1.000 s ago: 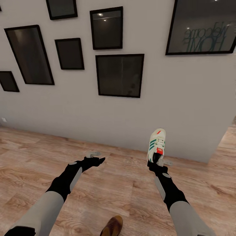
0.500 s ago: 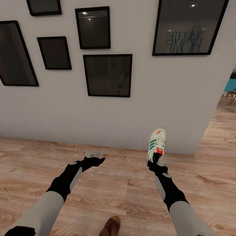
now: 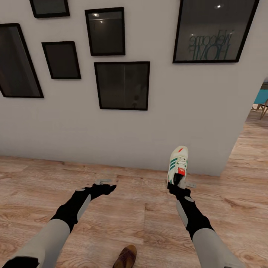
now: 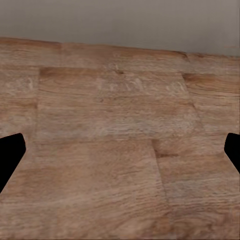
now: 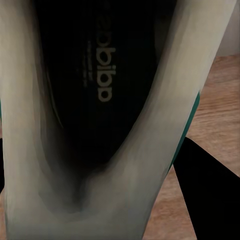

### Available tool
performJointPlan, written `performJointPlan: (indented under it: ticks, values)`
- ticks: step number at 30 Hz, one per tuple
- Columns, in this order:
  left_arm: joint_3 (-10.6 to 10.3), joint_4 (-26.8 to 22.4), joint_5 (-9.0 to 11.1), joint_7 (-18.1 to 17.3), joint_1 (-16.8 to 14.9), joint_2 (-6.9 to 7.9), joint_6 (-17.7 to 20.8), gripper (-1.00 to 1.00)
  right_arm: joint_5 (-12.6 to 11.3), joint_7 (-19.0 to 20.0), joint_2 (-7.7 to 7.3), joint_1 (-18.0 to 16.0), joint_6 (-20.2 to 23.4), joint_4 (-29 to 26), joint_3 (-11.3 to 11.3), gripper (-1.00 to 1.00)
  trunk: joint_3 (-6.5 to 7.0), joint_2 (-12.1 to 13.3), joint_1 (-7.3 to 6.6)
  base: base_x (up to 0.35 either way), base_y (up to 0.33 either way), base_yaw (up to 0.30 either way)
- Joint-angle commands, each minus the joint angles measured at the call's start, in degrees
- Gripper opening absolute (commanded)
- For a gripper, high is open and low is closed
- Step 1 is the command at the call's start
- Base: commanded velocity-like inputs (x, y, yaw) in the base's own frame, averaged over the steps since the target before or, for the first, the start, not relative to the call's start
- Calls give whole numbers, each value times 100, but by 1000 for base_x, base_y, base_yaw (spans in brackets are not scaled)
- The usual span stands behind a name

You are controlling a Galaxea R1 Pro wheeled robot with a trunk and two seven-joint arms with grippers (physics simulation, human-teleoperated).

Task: Pick up the two gym shoes and the two sandals from the corridor floor and place them onto the hallstand (shoe rack) in the corridor, making sure they are on the rack and not on the floor. Arrange them so the two gym shoes are next to each other and the two sandals are next to each other.

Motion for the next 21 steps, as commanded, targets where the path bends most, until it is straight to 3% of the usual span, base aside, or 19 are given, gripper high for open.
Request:
performJointPlan:
  ticks: [1, 3, 6, 7, 11, 21]
  values:
    - [-19, 278, 62, 7, -2, 102, -74, 100, -2, -14, 5, -1, 45, -38, -11, -100, -5, -3, -2, 0, 0, 0]
    - [-19, 634, 58, 8, -2, 204, -379, 100, -2, -14, 5, -1, 210, -153, -13, -100, -5, -3, -2, 0, 0, 0]
    - [-21, 1313, 52, 9, -2, 276, -1090, 100, -23, -8, 5, -1, 1140, -656, -13, -100, -5, -3, -2, 0, 0, 0]
    - [-28, 1574, 49, 9, -2, 283, -1420, 100, -33, -6, 5, -1, 1580, -1073, -14, -100, -5, -3, -2, 0, 0, 0]
    - [-39, 1743, 42, 9, -2, 288, -1693, 100, -49, -5, 5, -1, 1856, -1689, -9, -100, -5, -3, -2, 0, 0, 0]
    - [-59, 1987, 39, 3, 0, 256, -1901, 100, -46, -5, 5, -1, 1999, -2331, -13, -100, -5, -3, -2, 0, 0, 0]
